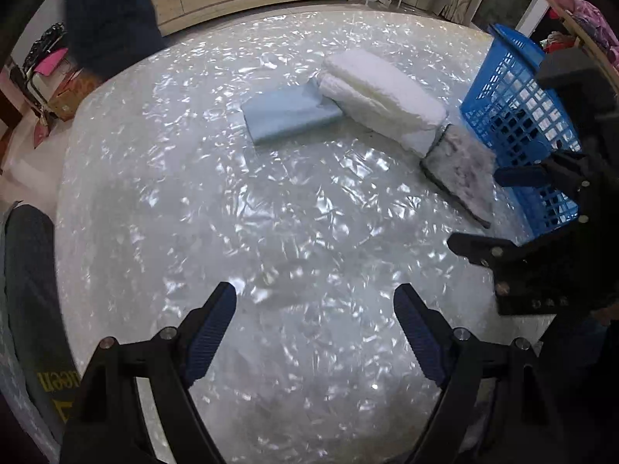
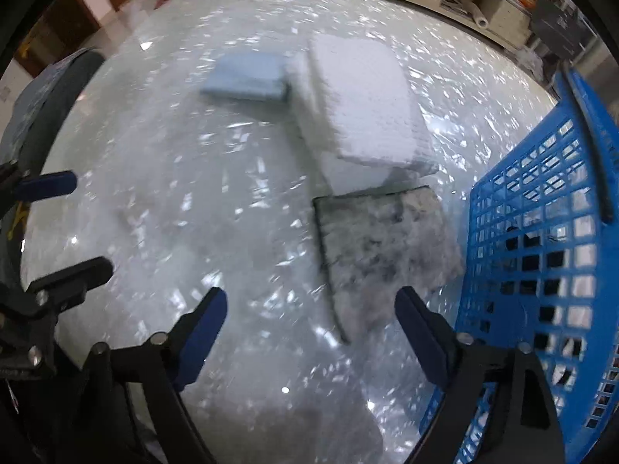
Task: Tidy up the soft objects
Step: 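Move the right gripper to the grey mottled pad and grasp its edge, then lift the grey pad into the blue basket and open the right gripper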
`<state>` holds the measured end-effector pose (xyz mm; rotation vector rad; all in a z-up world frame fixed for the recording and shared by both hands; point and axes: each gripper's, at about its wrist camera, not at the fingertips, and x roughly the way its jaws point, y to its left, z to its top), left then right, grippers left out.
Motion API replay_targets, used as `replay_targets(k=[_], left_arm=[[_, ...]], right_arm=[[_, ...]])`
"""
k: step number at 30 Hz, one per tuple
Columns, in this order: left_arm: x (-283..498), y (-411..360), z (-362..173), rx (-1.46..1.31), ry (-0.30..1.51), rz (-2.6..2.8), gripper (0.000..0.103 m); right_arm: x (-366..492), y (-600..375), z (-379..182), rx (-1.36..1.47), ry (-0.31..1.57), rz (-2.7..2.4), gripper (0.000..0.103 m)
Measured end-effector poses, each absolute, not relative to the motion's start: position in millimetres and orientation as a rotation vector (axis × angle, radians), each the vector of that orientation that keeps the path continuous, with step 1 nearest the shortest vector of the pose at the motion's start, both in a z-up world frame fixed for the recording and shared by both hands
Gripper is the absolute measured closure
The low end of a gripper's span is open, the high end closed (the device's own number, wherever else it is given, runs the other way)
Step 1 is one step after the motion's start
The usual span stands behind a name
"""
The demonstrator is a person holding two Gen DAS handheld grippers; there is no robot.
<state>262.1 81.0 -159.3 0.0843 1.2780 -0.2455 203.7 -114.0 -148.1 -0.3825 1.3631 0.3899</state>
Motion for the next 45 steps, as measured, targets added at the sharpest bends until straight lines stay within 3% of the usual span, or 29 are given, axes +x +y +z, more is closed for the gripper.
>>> replay_targets(k=[2,13,15,17,23,26,31,45], left_arm=[[268,80,-164,0.081,1.284,-0.255,0.021],[285,76,-177,0.085,1.296,-0.270,0.021],[284,77,-177,0.082,1.295,-0.273,0.021],[284,78,-177,0.080,1.293,-0.273,0.021],[282,76,-172,0.076,1.276,-0.278,0.021],[277,75,-166,0.080,1.268,-0.282,0.021],[269,75,-152,0.075,1.251,-0.281,0.021],[250,69,-104,0.027,1.210,-0.306,0.021]], right_arm=[[210,-115,-158,-0.387,1.378,0.356,0.029],[227,-113,-173,-0.361,1.395,0.334,0.042],[228,-113,-171,-0.361,1.391,0.336,0.049],[222,-126,-165,-0.365,1.383,0.338,0.065],[210,-121,-163,-0.398,1.369,0.379,0.086],[204,-119,-163,-0.413,1.359,0.400,0.091],[190,-123,-156,-0.362,1.369,0.438,0.093],[138,-138,-65,-0.403,1.233,0.524,0.093]])
